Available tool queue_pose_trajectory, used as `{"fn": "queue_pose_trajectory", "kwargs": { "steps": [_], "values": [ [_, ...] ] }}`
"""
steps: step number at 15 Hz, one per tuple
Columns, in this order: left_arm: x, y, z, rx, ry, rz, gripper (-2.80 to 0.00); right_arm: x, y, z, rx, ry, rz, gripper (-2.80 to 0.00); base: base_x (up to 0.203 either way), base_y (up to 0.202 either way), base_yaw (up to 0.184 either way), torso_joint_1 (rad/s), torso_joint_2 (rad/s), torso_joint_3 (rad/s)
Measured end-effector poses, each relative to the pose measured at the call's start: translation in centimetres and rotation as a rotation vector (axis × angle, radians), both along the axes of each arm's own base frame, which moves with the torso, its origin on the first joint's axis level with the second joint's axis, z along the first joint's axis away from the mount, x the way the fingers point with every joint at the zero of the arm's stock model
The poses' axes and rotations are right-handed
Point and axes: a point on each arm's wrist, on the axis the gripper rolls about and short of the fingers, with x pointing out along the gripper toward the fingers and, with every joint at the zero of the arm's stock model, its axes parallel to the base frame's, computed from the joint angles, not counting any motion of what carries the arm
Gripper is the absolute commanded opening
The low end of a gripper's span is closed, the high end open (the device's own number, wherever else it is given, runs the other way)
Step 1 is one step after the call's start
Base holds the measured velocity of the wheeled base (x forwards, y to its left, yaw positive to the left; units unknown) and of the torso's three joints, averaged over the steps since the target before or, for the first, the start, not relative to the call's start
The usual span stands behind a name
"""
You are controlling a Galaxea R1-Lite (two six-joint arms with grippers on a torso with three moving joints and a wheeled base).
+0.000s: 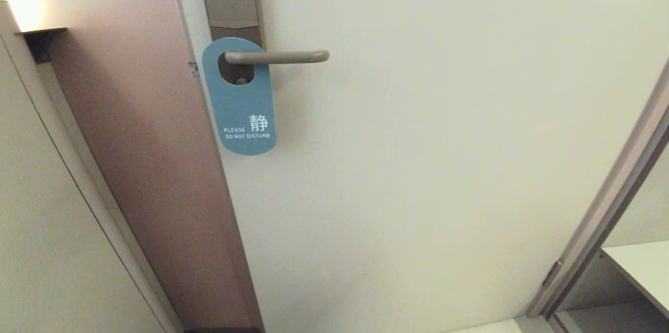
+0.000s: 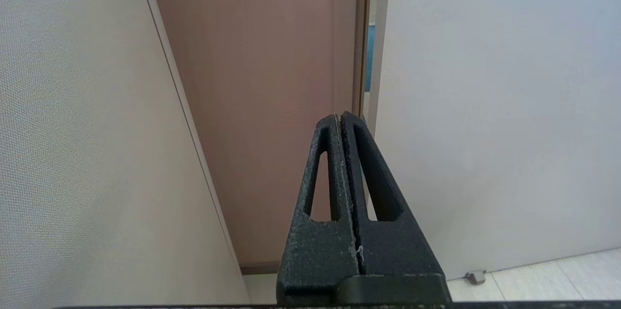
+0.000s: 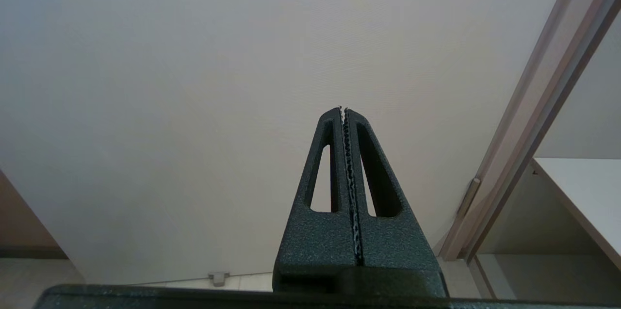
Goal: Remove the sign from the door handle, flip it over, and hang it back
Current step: Take down the sign
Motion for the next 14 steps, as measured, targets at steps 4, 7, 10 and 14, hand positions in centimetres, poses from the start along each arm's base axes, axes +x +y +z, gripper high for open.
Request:
{"fn": "queue_pose_trajectory", "kwargs": {
  "steps": [4, 7, 10, 14],
  "values": [
    [0.00, 0.00, 0.00, 0.000, 0.000, 0.000, -2.80, 0.00, 0.00, -0.01, 0.000, 0.001, 0.000, -2.80, 0.000, 0.000, 0.000, 0.000, 0.00, 0.000],
    [0.00, 0.00, 0.00, 0.000, 0.000, 0.000, -2.80, 0.00, 0.00, 0.00, 0.000, 0.000, 0.000, -2.80, 0.000, 0.000, 0.000, 0.000, 0.00, 0.000],
    [0.00, 0.00, 0.00, 0.000, 0.000, 0.000, -2.80, 0.00, 0.00, 0.00, 0.000, 0.000, 0.000, -2.80, 0.000, 0.000, 0.000, 0.000, 0.00, 0.000],
    [0.00, 0.00, 0.01, 0.000, -0.001, 0.000, -2.80, 0.00, 0.00, -0.01, 0.000, 0.001, 0.000, -2.80, 0.000, 0.000, 0.000, 0.000, 0.00, 0.000]
  ]
}}
